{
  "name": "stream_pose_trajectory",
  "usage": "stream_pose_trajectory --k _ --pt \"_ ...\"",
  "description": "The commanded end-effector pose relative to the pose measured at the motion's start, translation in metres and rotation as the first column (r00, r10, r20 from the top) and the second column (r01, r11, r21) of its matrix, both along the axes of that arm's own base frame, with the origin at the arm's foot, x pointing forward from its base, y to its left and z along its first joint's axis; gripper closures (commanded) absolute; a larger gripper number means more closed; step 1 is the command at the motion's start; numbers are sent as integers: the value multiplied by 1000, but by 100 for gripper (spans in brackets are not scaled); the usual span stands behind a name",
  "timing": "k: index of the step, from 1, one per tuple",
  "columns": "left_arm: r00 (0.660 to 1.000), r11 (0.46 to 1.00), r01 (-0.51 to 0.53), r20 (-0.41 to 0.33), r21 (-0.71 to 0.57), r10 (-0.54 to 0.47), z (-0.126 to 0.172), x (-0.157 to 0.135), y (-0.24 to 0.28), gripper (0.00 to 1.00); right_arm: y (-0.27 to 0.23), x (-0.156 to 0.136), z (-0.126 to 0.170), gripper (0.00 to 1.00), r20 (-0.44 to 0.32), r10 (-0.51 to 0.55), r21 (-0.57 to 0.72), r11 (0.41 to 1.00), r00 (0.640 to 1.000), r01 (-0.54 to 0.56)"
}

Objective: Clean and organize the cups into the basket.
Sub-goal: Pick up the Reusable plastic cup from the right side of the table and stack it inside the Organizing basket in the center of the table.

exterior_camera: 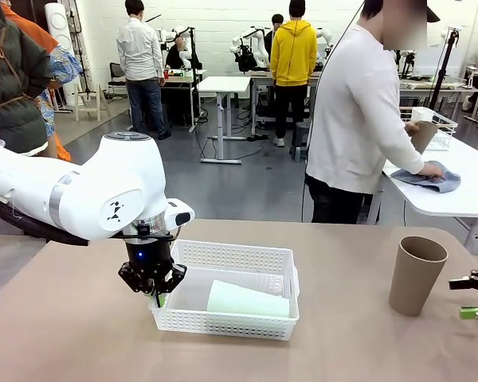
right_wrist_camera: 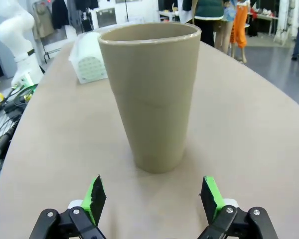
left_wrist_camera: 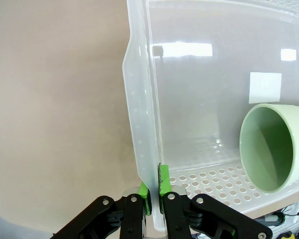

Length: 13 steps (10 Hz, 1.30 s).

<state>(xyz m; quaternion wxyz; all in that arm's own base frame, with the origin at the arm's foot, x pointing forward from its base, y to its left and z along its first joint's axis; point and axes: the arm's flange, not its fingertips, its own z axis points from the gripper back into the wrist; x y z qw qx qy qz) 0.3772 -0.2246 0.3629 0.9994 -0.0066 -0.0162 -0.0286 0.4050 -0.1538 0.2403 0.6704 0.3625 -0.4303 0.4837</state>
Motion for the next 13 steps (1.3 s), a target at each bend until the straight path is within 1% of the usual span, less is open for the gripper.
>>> stream_pose_trajectory --k 1,4,7,10,13 --pt "1000 1000 3 2 -7 -3 2 0 0 95 20 10 -13 0 -8 2 13 1000 1000 -2" --pt "1000 1000 3 2 -7 -3 2 0 0 95 45 19 -13 0 7 37 32 999 999 -37" --pt "1000 1000 3 2 -7 -3 2 0 0 95 55 24 -15 0 2 49 59 997 999 -49" --pt "1000 1000 3 2 -7 -3 2 0 0 95 66 28 -23 0 -9 83 88 993 997 -82" --pt "1000 1000 3 2 -7 -3 2 0 0 95 76 37 -29 0 6 95 106 990 995 -95"
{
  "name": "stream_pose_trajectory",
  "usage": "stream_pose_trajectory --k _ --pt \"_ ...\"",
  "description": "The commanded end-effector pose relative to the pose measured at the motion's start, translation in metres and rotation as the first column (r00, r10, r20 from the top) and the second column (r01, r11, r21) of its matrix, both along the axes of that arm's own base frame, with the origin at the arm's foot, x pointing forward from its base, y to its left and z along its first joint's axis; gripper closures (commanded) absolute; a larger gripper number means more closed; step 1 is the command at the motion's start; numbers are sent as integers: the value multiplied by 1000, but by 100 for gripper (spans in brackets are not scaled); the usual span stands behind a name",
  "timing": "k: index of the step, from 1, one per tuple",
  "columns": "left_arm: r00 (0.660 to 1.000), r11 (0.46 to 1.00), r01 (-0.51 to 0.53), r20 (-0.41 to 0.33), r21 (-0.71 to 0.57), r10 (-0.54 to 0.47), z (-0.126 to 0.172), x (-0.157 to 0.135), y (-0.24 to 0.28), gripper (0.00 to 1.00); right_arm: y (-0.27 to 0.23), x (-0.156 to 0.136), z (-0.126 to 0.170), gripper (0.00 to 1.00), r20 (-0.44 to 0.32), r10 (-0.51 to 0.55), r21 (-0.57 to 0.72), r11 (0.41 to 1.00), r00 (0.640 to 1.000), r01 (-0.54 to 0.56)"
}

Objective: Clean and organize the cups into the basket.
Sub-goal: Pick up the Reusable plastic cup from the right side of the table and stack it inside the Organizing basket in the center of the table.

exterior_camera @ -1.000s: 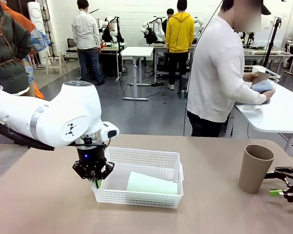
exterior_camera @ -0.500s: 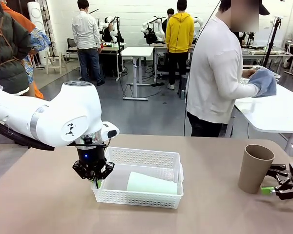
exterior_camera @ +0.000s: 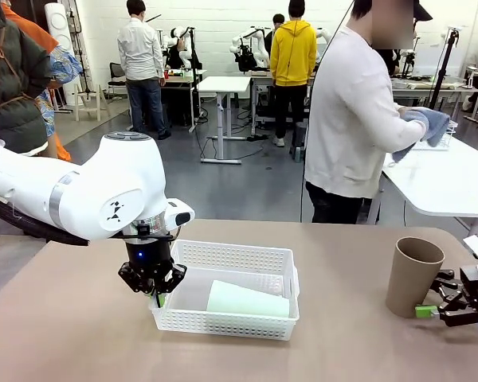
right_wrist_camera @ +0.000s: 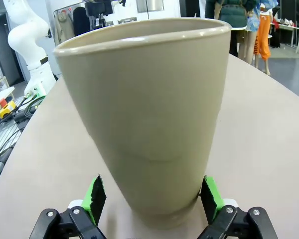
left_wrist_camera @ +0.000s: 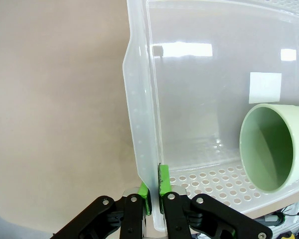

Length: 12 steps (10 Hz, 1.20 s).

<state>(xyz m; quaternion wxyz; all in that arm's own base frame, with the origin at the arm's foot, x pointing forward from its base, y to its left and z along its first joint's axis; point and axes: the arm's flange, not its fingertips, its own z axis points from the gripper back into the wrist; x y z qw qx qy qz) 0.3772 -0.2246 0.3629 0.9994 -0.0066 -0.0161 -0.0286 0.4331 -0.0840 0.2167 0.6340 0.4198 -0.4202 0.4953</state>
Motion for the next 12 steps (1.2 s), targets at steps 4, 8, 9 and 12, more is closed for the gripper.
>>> stream_pose_trajectory --k 4,8,9,12 --pt "1000 1000 3 2 -7 -3 2 0 0 95 21 21 -13 0 49 15 57 998 999 -17" --pt "1000 1000 3 2 -7 -3 2 0 0 95 24 21 -15 100 60 36 76 996 998 -40" --pt "1000 1000 3 2 -7 -3 2 0 0 95 23 20 -15 64 60 37 73 996 998 -41" --pt "1000 1000 3 2 -7 -3 2 0 0 95 30 1 3 100 -20 7 -2 1000 1000 -7"
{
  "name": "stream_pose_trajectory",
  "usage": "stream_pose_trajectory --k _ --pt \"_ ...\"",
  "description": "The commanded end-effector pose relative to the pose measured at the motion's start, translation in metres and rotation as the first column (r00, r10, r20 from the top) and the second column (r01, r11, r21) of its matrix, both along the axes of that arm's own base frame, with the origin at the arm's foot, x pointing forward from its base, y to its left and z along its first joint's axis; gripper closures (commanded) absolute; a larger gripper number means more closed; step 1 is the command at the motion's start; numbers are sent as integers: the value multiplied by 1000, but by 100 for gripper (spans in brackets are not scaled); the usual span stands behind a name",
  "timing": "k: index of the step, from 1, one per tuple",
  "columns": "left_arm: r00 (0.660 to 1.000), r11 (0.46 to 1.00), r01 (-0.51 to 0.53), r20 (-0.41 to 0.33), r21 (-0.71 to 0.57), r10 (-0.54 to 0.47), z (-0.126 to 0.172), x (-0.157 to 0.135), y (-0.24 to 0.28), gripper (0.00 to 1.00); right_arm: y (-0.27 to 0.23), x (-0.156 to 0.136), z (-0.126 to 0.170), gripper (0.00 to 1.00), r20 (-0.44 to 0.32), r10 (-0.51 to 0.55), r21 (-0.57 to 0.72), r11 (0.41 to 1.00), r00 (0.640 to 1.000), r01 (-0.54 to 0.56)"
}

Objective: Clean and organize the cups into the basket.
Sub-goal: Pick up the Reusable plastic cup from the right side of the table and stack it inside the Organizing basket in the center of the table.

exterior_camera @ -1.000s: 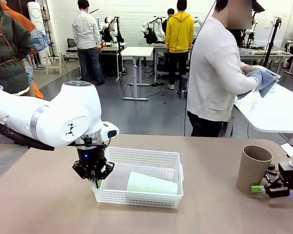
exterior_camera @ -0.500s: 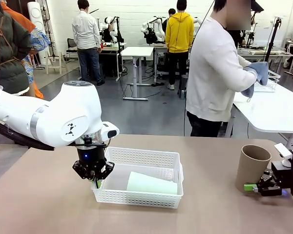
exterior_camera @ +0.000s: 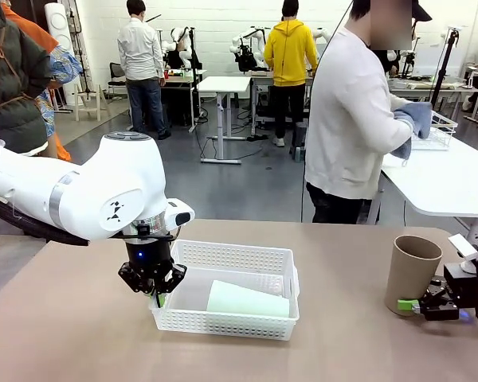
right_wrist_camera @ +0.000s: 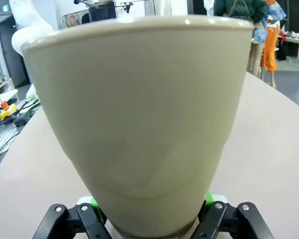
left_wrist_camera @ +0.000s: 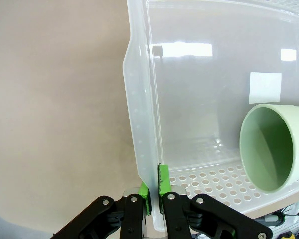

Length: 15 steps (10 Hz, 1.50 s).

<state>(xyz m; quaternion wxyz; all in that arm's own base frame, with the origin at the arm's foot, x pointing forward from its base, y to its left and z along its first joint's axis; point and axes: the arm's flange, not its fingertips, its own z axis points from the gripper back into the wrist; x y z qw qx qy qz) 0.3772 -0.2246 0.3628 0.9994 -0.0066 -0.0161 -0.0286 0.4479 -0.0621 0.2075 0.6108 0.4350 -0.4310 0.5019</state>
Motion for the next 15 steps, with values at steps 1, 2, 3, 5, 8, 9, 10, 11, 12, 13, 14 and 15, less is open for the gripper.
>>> stream_pose_trajectory --k 1,2,3,5,8,9,10,11,12,13,14,15 --pt "1000 1000 3 3 -7 -3 2 0 0 95 22 -33 47 100 -68 -22 -72 997 997 17" --pt "1000 1000 3 3 -7 -3 2 0 0 95 37 -52 93 100 -87 9 -112 994 996 -19" --pt "1000 1000 3 3 -7 -3 2 0 0 95 47 -62 130 100 -79 42 -121 991 996 -52" --pt "1000 1000 3 3 -7 -3 2 0 0 95 60 -67 184 100 -29 52 -129 990 998 -55" --pt "1000 1000 3 3 -7 -3 2 0 0 95 61 -70 209 100 -29 36 -147 988 999 -40" --pt "1000 1000 3 3 -7 -3 2 0 0 95 65 -73 214 100 -3 48 -136 990 999 -48" --pt "1000 1000 3 3 -7 -3 2 0 0 95 65 -73 214 100 -3 48 -136 990 999 -48" --pt "1000 1000 3 3 -7 -3 2 0 0 95 65 -73 214 100 -3 48 -136 990 999 -48" --pt "1000 1000 3 3 -7 -3 2 0 0 95 65 -73 214 100 -3 48 -136 990 999 -48" --pt "1000 1000 3 3 -7 -3 2 0 0 95 65 -73 214 100 -3 48 -136 990 999 -48" --pt "1000 1000 3 3 -7 -3 2 0 0 95 65 -73 216 22 -7 43 -136 990 999 -43" --pt "1000 1000 3 3 -7 -3 2 0 0 95 107 -70 232 22 12 96 -261 961 995 -90"
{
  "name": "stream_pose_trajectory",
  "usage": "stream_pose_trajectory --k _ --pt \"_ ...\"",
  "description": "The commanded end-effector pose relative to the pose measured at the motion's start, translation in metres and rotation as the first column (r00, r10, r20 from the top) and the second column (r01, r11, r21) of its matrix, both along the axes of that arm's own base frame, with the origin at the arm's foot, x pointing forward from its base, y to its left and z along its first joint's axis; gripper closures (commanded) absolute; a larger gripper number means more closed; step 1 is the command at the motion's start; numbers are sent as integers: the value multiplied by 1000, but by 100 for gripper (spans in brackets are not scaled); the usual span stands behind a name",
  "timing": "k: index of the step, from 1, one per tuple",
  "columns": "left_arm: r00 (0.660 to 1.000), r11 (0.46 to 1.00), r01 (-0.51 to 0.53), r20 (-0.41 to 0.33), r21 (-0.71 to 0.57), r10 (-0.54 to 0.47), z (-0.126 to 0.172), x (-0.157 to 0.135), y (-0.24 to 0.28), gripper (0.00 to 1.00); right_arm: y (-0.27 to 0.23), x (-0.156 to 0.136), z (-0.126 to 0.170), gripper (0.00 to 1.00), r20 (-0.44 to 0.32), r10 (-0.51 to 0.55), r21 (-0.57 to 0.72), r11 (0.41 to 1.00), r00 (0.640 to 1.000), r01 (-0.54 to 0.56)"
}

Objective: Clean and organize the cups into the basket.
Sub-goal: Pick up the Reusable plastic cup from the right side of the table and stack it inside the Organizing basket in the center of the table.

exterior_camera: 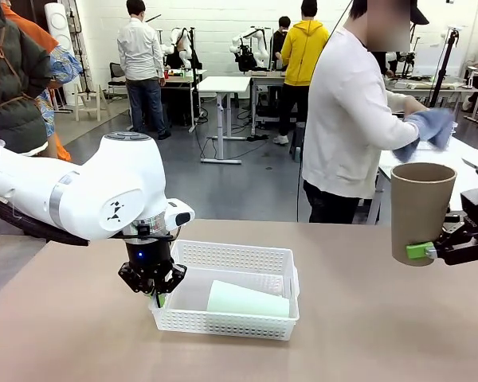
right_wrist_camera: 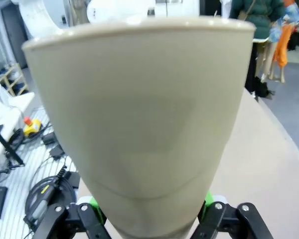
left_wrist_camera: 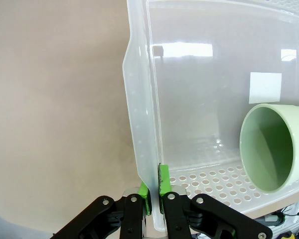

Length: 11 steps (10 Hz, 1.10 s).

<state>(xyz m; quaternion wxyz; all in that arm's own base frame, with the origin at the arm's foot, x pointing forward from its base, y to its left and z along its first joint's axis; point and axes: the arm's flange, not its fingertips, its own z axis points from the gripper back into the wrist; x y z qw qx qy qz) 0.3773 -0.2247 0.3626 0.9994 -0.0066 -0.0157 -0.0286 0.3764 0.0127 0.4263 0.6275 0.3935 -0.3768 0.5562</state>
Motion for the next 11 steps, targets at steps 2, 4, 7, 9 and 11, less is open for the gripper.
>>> stream_pose_trajectory --k 2,4,7,9,11 --pt "1000 1000 2 3 -7 -2 2 0 0 95 120 21 18 22 -15 150 -247 957 989 -149" --pt "1000 1000 2 3 -7 -2 2 0 0 95 208 35 9 22 -69 225 -416 879 972 -233" --pt "1000 1000 2 3 -7 -2 2 0 0 95 291 43 -4 22 -128 228 -593 763 965 -258" --pt "1000 1000 2 3 -7 -2 2 0 0 95 322 47 -8 22 -116 216 -674 700 970 -236" --pt "1000 1000 2 3 -7 -2 2 0 0 95 331 63 -13 22 -113 180 -729 653 977 -205"
